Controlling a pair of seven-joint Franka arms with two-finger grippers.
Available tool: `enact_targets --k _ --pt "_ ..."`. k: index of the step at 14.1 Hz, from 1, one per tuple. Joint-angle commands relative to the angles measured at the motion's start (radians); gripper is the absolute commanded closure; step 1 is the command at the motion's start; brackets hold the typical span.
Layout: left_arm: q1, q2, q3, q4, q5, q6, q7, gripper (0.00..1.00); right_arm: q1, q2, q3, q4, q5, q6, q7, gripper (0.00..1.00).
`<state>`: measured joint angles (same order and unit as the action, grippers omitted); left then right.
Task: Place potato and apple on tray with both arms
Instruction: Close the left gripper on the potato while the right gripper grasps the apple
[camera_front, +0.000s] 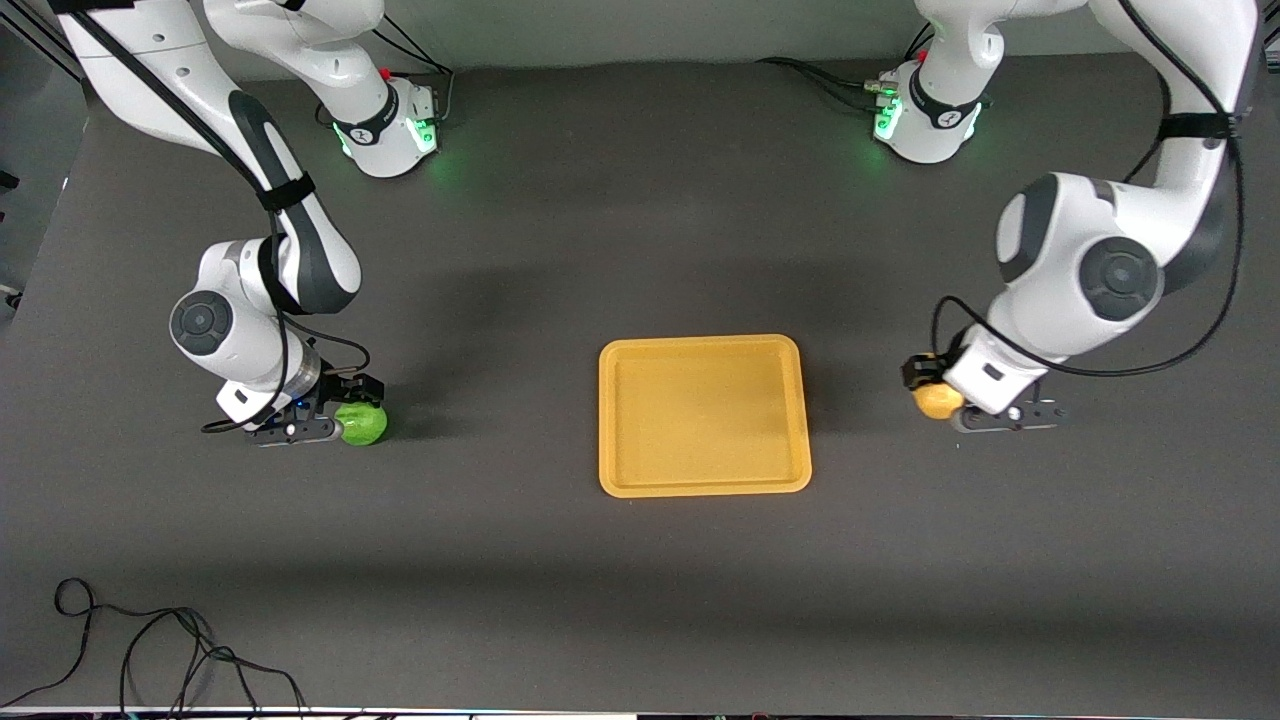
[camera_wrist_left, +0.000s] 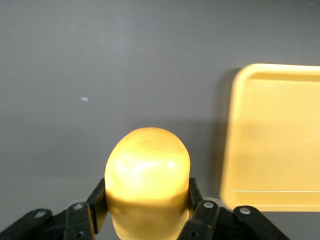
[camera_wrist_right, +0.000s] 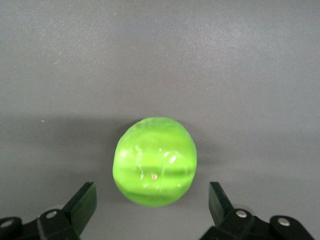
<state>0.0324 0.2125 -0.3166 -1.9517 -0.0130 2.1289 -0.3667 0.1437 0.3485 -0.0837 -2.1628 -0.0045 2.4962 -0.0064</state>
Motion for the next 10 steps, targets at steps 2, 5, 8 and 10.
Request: enact_targets --k 2,5,8,10 --pt "-0.109 0.111 -0.029 0.088 0.014 0.02 -0.199 0.53 -0.004 0.064 -0.004 0.037 -0.015 0.05 -0.02 0.01" --pt "-0.186 0.25 -0.03 0.174 0.14 0.049 -0.371 0.53 -0.007 0.098 -0.004 0.041 -0.014 0.081 -0.017 0.01" --pt "-0.223 0.317 -0.029 0.186 0.166 0.109 -0.414 0.51 -0.009 0.101 -0.004 0.06 -0.014 0.07 -0.015 0.18" --pt "-0.253 0.349 -0.027 0.191 0.183 0.114 -0.429 0.51 -0.009 0.095 -0.004 0.075 -0.009 0.066 0.0 0.38"
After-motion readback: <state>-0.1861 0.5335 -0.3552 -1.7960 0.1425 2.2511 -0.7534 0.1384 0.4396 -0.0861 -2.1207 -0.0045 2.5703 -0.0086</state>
